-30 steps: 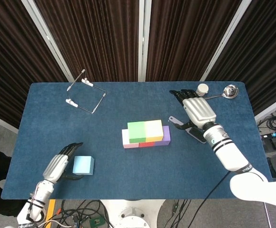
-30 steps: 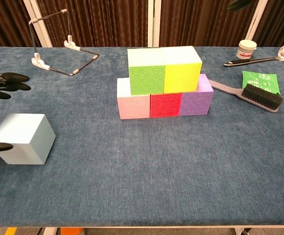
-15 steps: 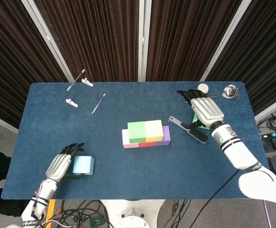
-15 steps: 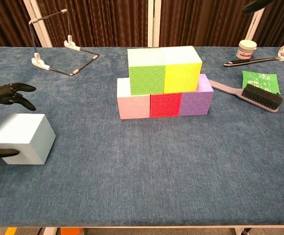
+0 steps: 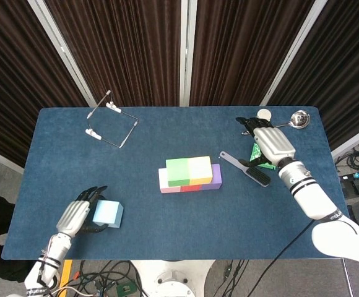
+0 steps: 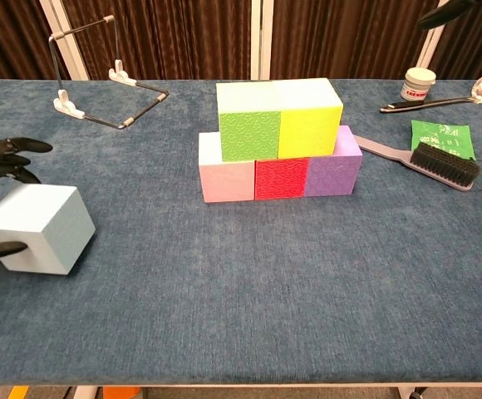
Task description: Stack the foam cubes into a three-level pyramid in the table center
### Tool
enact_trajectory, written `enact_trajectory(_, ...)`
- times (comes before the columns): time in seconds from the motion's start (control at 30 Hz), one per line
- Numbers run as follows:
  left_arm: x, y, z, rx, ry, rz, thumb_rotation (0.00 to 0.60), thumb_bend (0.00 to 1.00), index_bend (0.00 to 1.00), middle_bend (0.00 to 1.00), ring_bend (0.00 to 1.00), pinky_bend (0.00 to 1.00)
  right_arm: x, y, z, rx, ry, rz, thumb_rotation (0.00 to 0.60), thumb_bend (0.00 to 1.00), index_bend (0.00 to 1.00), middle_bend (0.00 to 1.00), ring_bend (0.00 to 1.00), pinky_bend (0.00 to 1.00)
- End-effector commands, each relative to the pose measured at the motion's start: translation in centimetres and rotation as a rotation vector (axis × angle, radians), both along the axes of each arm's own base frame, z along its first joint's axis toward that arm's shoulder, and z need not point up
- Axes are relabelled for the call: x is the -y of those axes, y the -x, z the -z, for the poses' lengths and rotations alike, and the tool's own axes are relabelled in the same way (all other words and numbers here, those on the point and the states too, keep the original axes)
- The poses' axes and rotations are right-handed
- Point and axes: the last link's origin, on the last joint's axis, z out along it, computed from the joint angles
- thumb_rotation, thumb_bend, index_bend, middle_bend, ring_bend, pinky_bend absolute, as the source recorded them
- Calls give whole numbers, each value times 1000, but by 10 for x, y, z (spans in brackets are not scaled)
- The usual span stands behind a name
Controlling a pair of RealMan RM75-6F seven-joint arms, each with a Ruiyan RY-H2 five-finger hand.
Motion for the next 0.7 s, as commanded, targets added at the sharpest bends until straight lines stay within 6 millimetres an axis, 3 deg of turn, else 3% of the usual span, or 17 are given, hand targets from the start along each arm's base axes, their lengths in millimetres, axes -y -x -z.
enact_trajectory(0.03, -8, -8, -15, 28, -55, 28, 600, 241, 76, 417, 27, 93, 1, 3, -4, 5, 9, 10, 600, 130, 0, 96, 0, 0)
enact_trajectory(0.27, -43, -6, -77, 95, -181, -40, 600, 239, 76, 438, 47, 97, -3, 12, -18, 21, 37, 26, 600, 130, 0, 96, 0, 0)
enact_trajectory(0.4, -61, -30, -108, 106, -252, -31, 600, 237, 77, 447, 56, 98, -6, 20, -25, 32, 54, 41, 600, 130, 0, 96, 0, 0)
enact_trajectory(0.53, -79, -65, -110, 114, -249, -47, 600, 235, 77, 458, 69, 99, -7, 24, -32, 45, 71, 48, 600, 130, 0, 96, 0, 0)
enact_trajectory(0.7, -99, -108, -87, 175, -186, -75, 600, 237, 77, 467, 81, 99, -5, 25, -47, 72, 99, 58, 600, 130, 0, 96, 0, 0)
